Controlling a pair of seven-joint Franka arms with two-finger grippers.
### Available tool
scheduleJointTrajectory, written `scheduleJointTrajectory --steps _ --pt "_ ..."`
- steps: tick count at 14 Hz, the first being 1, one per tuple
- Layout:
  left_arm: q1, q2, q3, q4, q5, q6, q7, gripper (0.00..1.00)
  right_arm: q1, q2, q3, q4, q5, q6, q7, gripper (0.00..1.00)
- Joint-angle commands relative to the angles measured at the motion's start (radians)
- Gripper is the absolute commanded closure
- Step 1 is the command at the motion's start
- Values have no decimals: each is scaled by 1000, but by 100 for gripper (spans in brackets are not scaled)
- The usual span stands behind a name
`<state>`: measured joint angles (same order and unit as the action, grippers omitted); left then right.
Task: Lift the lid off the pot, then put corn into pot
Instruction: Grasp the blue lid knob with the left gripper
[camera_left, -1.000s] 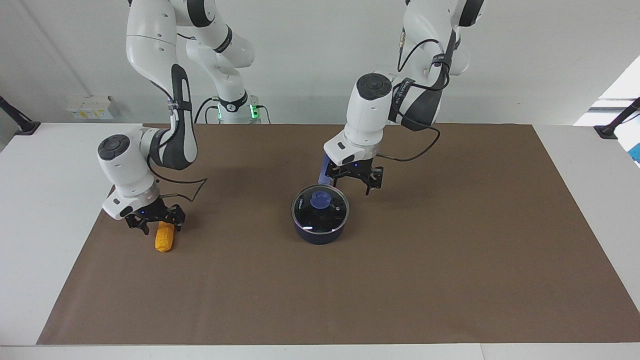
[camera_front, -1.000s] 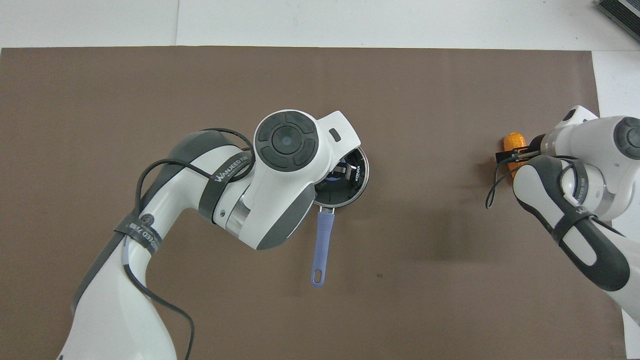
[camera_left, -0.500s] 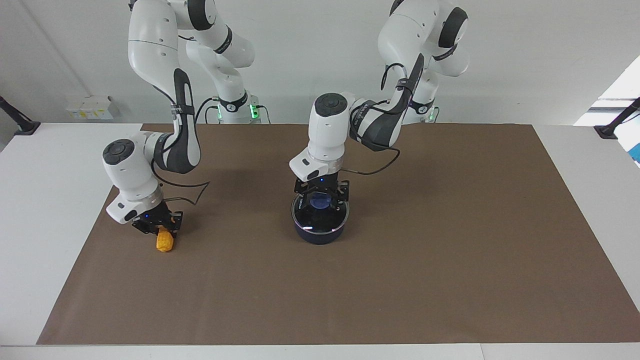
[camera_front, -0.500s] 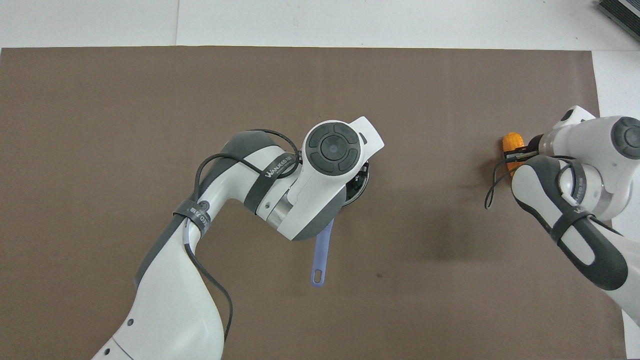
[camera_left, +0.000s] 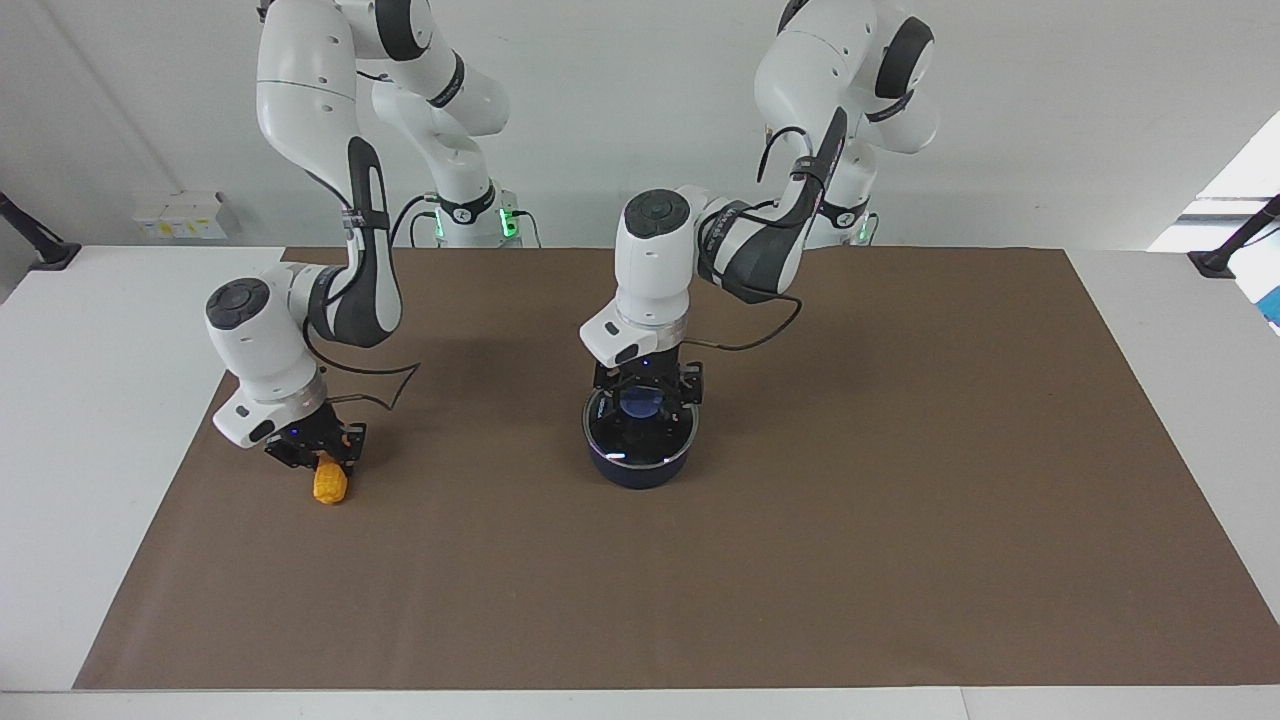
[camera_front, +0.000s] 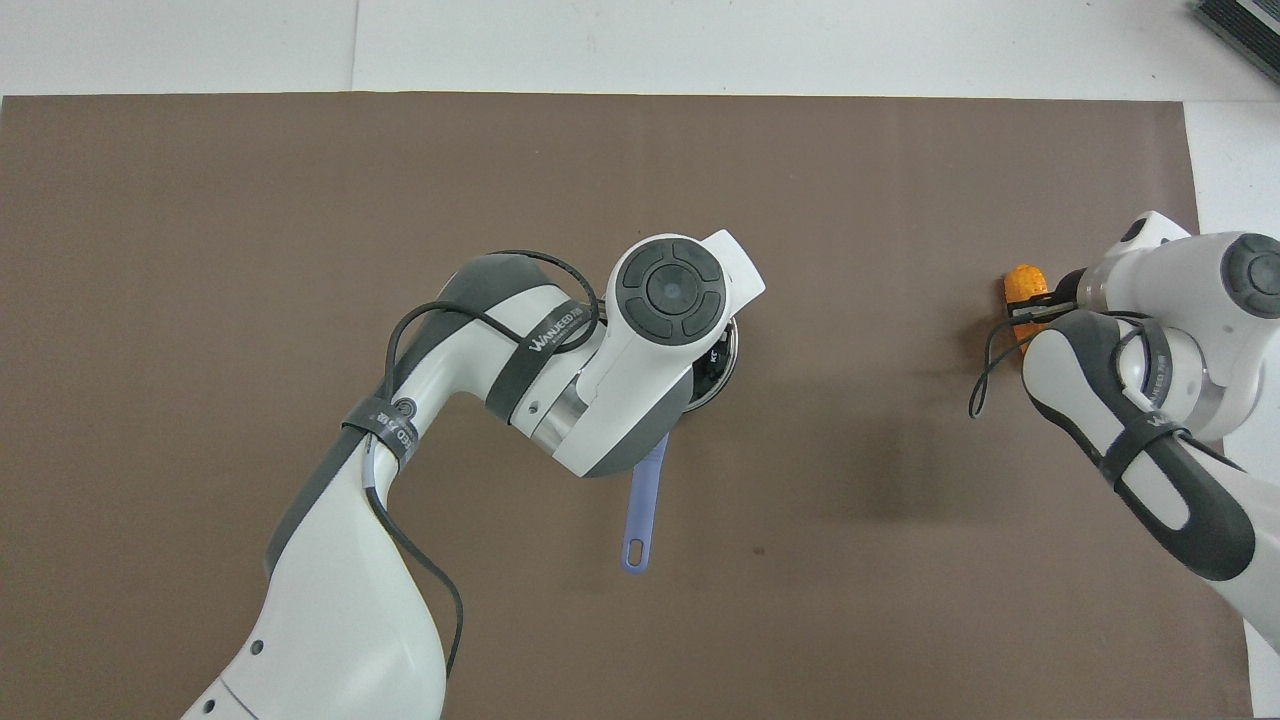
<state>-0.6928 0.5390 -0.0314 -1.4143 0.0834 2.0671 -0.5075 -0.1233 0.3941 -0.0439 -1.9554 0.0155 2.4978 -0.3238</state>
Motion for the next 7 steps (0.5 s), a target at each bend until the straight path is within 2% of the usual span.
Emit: scheduleJointTrajectory --steps 1,2,3,4,7 --pt "-21 4 15 21 27 -18 -75 21 -6 12 9 12 9 4 -29 100" --pt "-21 4 15 21 30 -13 -80 42 -6 12 9 12 9 4 -31 100" --pt "-21 4 13 20 30 -4 -83 76 -6 12 9 12 9 1 -29 100" --pt "-21 4 13 18 33 13 -83 97 -7 12 9 12 14 1 -26 100" --pt "-22 -11 15 17 32 7 -83 100 -6 -7 9 15 15 -23 -26 100"
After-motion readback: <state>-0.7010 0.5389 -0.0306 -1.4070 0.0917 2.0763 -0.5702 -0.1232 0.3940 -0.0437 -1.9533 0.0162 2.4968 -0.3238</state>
